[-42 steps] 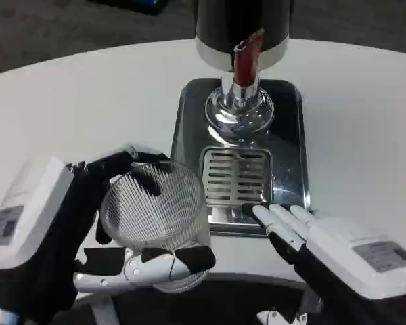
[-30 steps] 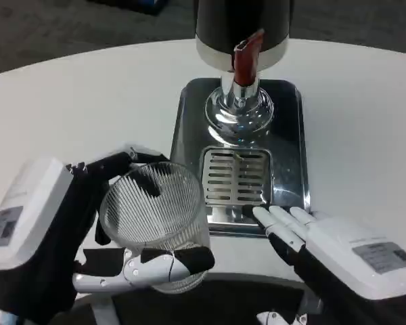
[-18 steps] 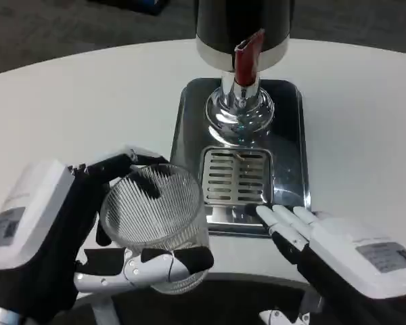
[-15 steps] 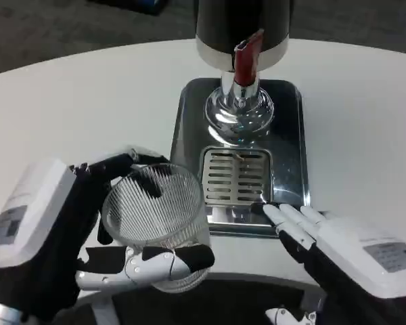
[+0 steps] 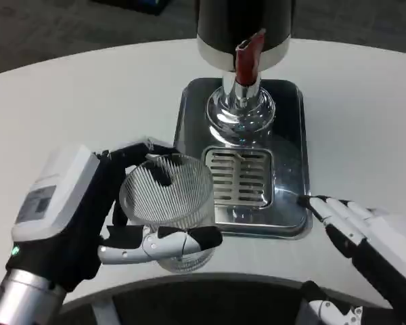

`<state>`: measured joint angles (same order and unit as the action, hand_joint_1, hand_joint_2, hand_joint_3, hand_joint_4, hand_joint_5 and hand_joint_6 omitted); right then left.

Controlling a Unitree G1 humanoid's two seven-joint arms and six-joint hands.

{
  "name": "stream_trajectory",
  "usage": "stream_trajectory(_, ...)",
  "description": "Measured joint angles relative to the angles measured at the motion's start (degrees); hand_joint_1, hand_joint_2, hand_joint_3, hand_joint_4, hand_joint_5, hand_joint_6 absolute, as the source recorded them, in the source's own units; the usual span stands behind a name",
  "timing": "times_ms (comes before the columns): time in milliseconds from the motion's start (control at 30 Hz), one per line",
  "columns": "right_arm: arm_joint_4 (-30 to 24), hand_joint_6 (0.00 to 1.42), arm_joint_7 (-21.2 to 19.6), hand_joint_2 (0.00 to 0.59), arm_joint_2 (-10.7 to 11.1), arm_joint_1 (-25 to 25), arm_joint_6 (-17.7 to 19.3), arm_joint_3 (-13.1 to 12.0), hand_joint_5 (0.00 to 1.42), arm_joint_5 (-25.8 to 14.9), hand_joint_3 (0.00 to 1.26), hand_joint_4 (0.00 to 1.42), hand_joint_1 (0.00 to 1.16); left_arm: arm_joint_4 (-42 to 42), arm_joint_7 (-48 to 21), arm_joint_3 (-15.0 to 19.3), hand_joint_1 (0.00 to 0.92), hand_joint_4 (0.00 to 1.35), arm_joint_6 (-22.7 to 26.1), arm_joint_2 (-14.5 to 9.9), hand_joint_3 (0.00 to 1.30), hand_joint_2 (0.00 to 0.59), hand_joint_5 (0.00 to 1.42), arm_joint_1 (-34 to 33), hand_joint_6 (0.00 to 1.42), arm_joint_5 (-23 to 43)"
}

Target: Grasp the cup under the faucet to collect the drink, then remove the cup.

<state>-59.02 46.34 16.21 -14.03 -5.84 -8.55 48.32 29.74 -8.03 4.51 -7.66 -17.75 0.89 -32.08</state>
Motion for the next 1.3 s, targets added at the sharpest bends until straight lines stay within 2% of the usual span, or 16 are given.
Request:
stream_trajectory(233, 0.0, 0.0, -1.1, 0.465, 0.0, -4.0, 3.4, -9.8, 0.0, -7.6, 0.02, 0.0, 0.45, -7.7, 1.9, -2.1, 0.699, 1.09, 0.1, -0.2, 0.96, 0.0, 1.22, -7.6, 1.42, -2.5)
stream_trajectory(333, 0.0, 0.0, -1.5, 0.466, 0.3, -5.8, 5.2, -15.1, 0.0, -11.8, 0.02, 0.0, 0.46, -11.6, 2.8, -3.9, 0.699, 1.09, 0.2, -0.2, 0.96, 0.0, 1.22, -11.5, 1.42, -4.4)
stream_trajectory(533, -0.1, 0.0, -2.4, 0.466, 1.1, -8.8, 7.4, -22.8, 0.0, -18.9, 0.02, 0.0, 0.46, -19.3, 5.1, -7.6, 0.699, 1.09, 0.9, -0.1, 0.96, 0.0, 1.22, -18.3, 1.42, -7.3)
stream_trajectory(900, -0.1, 0.0, -4.5, 0.466, 2.5, -14.3, 9.1, -31.7, 0.0, -27.8, 0.02, 0.0, 0.46, -31.7, 9.5, -11.6, 0.699, 1.09, 3.9, 0.2, 0.96, 0.0, 1.22, -26.1, 1.42, -10.3)
stream_trajectory(1067, -0.1, 0.0, -5.4, 0.466, 3.1, -16.6, 9.2, -34.6, 0.0, -30.5, 0.02, 0.0, 0.46, -36.1, 12.1, -13.0, 0.699, 1.09, 4.5, 0.5, 0.96, 0.0, 1.22, -28.8, 1.42, -11.4)
stream_trajectory(1300, -0.1, 0.0, -6.3, 0.466, 4.0, -19.2, 9.2, -37.2, 0.0, -33.1, 0.03, 0.0, 0.46, -42.4, 16.7, -15.9, 0.699, 1.09, 5.0, 1.2, 0.96, 0.0, 1.22, -34.2, 1.42, -13.3)
